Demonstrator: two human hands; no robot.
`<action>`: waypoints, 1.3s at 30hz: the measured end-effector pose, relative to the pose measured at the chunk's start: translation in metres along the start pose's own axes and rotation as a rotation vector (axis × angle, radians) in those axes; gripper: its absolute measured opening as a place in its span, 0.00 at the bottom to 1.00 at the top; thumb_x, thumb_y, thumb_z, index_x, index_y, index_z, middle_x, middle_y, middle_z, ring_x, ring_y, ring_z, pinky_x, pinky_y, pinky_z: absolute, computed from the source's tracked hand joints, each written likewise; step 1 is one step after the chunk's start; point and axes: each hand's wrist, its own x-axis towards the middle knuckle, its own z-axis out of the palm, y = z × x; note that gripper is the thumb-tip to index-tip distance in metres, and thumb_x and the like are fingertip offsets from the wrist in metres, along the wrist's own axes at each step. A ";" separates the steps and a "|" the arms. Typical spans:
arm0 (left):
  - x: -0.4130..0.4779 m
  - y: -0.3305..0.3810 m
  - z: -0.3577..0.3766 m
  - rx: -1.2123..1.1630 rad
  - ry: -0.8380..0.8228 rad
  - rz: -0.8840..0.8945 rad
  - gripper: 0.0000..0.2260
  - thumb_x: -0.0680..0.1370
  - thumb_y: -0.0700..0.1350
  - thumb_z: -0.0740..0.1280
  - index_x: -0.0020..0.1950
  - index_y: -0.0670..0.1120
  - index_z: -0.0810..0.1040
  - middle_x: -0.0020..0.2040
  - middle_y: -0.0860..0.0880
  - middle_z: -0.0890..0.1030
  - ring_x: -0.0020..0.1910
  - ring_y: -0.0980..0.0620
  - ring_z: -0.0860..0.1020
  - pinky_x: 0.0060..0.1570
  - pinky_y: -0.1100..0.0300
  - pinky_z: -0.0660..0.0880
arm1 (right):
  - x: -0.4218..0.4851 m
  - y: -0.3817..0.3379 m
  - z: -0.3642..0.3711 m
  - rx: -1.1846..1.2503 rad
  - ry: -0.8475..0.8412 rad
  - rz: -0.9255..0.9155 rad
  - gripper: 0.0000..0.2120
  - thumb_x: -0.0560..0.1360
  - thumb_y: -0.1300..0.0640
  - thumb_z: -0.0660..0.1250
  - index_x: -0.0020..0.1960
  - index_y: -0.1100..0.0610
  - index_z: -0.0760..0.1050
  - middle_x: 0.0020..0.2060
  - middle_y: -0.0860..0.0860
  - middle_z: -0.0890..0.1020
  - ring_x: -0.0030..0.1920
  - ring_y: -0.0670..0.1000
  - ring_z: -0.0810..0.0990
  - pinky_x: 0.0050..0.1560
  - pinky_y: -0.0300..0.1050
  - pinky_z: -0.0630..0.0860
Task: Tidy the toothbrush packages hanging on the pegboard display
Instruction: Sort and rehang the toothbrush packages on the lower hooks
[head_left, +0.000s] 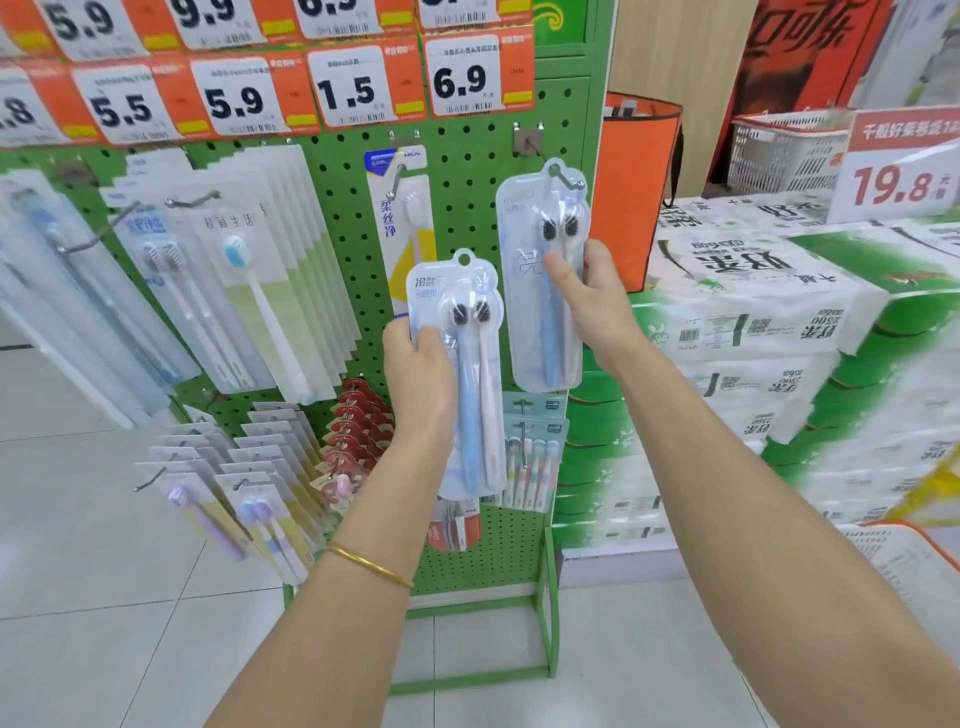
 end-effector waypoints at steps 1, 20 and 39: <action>0.001 -0.001 0.000 -0.002 -0.003 0.000 0.05 0.80 0.39 0.54 0.46 0.46 0.67 0.38 0.52 0.67 0.32 0.55 0.63 0.32 0.62 0.61 | 0.005 0.002 0.002 -0.015 -0.001 0.003 0.21 0.79 0.50 0.62 0.59 0.68 0.66 0.49 0.54 0.70 0.48 0.50 0.70 0.53 0.48 0.70; -0.021 -0.033 0.041 -0.245 -0.302 -0.338 0.05 0.77 0.44 0.60 0.42 0.46 0.72 0.38 0.48 0.74 0.41 0.48 0.73 0.45 0.54 0.71 | -0.116 0.056 0.007 0.212 -0.206 0.492 0.11 0.76 0.49 0.65 0.55 0.54 0.73 0.44 0.48 0.82 0.44 0.48 0.81 0.49 0.46 0.78; -0.051 -0.051 0.063 0.232 -0.228 0.241 0.23 0.79 0.51 0.63 0.69 0.45 0.60 0.61 0.48 0.75 0.55 0.47 0.77 0.51 0.52 0.75 | -0.168 0.054 -0.008 0.436 0.190 0.337 0.05 0.79 0.59 0.62 0.46 0.53 0.76 0.41 0.54 0.81 0.41 0.51 0.79 0.44 0.46 0.75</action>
